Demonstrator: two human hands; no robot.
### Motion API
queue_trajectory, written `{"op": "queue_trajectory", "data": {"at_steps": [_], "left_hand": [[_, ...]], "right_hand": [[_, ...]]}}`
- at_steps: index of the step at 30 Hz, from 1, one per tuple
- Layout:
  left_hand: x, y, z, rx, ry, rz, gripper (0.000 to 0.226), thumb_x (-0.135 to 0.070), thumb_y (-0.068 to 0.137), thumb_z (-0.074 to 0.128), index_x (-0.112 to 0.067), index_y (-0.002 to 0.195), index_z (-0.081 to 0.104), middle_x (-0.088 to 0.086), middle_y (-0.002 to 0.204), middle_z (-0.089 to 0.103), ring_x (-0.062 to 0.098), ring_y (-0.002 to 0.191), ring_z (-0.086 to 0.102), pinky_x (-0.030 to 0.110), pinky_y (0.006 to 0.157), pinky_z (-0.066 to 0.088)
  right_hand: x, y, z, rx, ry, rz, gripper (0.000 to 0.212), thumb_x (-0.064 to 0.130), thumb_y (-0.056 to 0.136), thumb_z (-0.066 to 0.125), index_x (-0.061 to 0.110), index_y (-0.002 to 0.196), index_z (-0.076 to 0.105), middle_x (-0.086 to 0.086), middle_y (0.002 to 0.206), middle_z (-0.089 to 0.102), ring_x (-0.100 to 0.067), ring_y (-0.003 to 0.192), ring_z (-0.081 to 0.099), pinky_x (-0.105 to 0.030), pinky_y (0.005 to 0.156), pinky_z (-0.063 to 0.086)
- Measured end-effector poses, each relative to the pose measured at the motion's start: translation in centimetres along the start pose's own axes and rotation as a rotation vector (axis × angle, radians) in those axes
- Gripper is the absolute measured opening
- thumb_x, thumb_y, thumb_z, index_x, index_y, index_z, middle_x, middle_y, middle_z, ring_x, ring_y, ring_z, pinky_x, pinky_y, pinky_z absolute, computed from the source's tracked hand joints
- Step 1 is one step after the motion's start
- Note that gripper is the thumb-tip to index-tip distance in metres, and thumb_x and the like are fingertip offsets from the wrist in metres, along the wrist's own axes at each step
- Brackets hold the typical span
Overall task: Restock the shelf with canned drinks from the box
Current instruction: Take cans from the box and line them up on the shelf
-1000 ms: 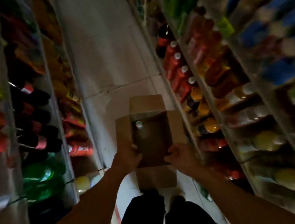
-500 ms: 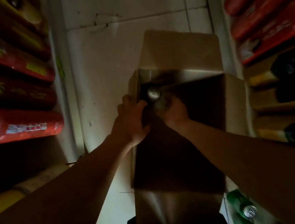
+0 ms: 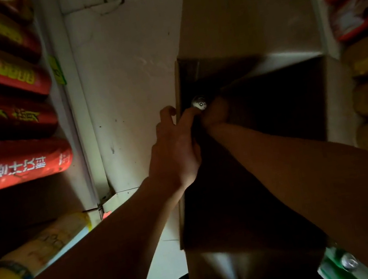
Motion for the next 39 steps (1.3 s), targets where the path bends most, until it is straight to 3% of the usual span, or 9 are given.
{"op": "queue_trajectory", "data": {"at_steps": [5, 10, 13, 17, 19, 21, 24, 27, 39], "left_hand": [[0.0, 0.1, -1.1, 0.136, 0.092, -0.033, 0.079, -0.031, 0.084, 0.068, -0.037, 0.146, 0.020, 0.012, 0.147, 0.020, 0.038, 0.125, 0.042, 0.047, 0.090, 0.052], [-5.0, -1.3, -7.6, 0.256, 0.006, -0.033, 0.133, -0.062, 0.051, 0.082, -0.044, 0.150, -0.004, 0.015, 0.162, -0.006, 0.037, 0.149, -0.005, 0.054, 0.119, 0.012], [-13.2, -2.9, -14.7, 0.338, -0.204, 0.147, 0.122, -0.060, 0.044, 0.087, -0.035, 0.147, 0.026, 0.003, 0.154, 0.029, 0.022, 0.142, 0.033, 0.038, 0.115, 0.033], [-27.0, -7.3, -27.4, 0.378, -0.295, 0.328, 0.065, -0.017, 0.056, 0.092, -0.017, 0.113, 0.061, -0.007, 0.103, 0.068, 0.007, 0.092, 0.066, 0.021, 0.080, 0.053], [-32.2, -9.9, -32.0, 0.386, -0.350, 0.366, 0.055, -0.013, 0.057, 0.089, -0.016, 0.105, 0.064, -0.005, 0.096, 0.072, 0.005, 0.085, 0.068, 0.024, 0.076, 0.054], [-38.0, -13.7, -36.2, 0.443, -0.415, 0.397, 0.055, -0.013, 0.057, 0.089, -0.019, 0.106, 0.065, -0.004, 0.096, 0.074, 0.006, 0.088, 0.070, 0.028, 0.082, 0.057], [-45.5, -19.8, -40.2, 0.581, -0.544, 0.441, 0.074, -0.004, 0.055, 0.089, -0.012, 0.122, 0.060, 0.003, 0.108, 0.073, 0.016, 0.101, 0.070, 0.038, 0.089, 0.057], [-52.3, -26.3, -41.9, 0.618, -0.536, 0.576, 0.088, 0.008, 0.056, 0.088, -0.014, 0.132, 0.048, 0.002, 0.120, 0.067, 0.014, 0.110, 0.065, 0.037, 0.095, 0.054], [-69.0, -53.6, -39.7, 0.457, -0.541, 1.027, 0.081, -0.042, 0.043, 0.096, -0.042, 0.114, 0.056, -0.008, 0.117, 0.066, 0.017, 0.111, 0.064, 0.050, 0.092, 0.054]], "right_hand": [[1.2, -5.2, -6.8, 0.011, 0.106, 0.003, 0.057, 0.045, 0.060, 0.088, 0.012, 0.104, 0.073, -0.008, 0.103, 0.074, -0.021, 0.093, 0.071, -0.032, 0.079, 0.059], [6.3, -15.2, -19.2, 0.118, 0.333, 0.050, 0.040, 0.039, 0.068, 0.085, 0.012, 0.084, 0.062, -0.011, 0.094, 0.071, -0.021, 0.080, 0.073, -0.037, 0.060, 0.062], [10.9, -22.9, -27.3, 0.153, 0.411, 0.048, 0.038, 0.032, 0.074, 0.084, 0.006, 0.092, 0.062, -0.018, 0.095, 0.073, -0.027, 0.076, 0.075, -0.035, 0.060, 0.062], [17.6, -35.3, -39.0, 0.038, 0.443, -0.043, 0.065, 0.046, 0.064, 0.086, -0.004, 0.098, 0.060, -0.022, 0.094, 0.073, -0.027, 0.074, 0.075, -0.042, 0.064, 0.063], [20.1, -40.9, -43.4, -0.015, 0.423, -0.168, 0.065, 0.055, 0.061, 0.081, 0.007, 0.100, 0.066, -0.013, 0.093, 0.074, -0.022, 0.081, 0.074, -0.041, 0.072, 0.063], [21.5, -47.6, -48.4, -0.054, 0.452, -0.330, 0.044, 0.039, 0.069, 0.084, 0.019, 0.104, 0.067, -0.001, 0.096, 0.074, -0.013, 0.089, 0.072, -0.037, 0.081, 0.059], [21.4, -57.0, -54.4, -0.178, 0.436, -0.471, 0.061, 0.016, 0.065, 0.091, 0.027, 0.115, 0.058, 0.010, 0.096, 0.071, 0.006, 0.084, 0.067, -0.017, 0.073, 0.053], [18.7, -65.4, -59.8, -0.354, 0.483, -0.522, 0.063, 0.018, 0.061, 0.093, 0.027, 0.115, 0.061, 0.008, 0.096, 0.074, -0.002, 0.087, 0.070, -0.027, 0.075, 0.057], [1.4, -91.4, -71.8, -0.940, 0.434, -0.630, 0.057, 0.029, 0.061, 0.091, 0.039, 0.107, 0.059, 0.022, 0.094, 0.069, 0.011, 0.088, 0.065, -0.012, 0.073, 0.053]]}}
Point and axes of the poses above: each hand's wrist, its own y-axis towards the middle knuckle, its own z-axis out of the palm, x = y × z, the point moved 1 cm from there along y, towards the middle knuckle
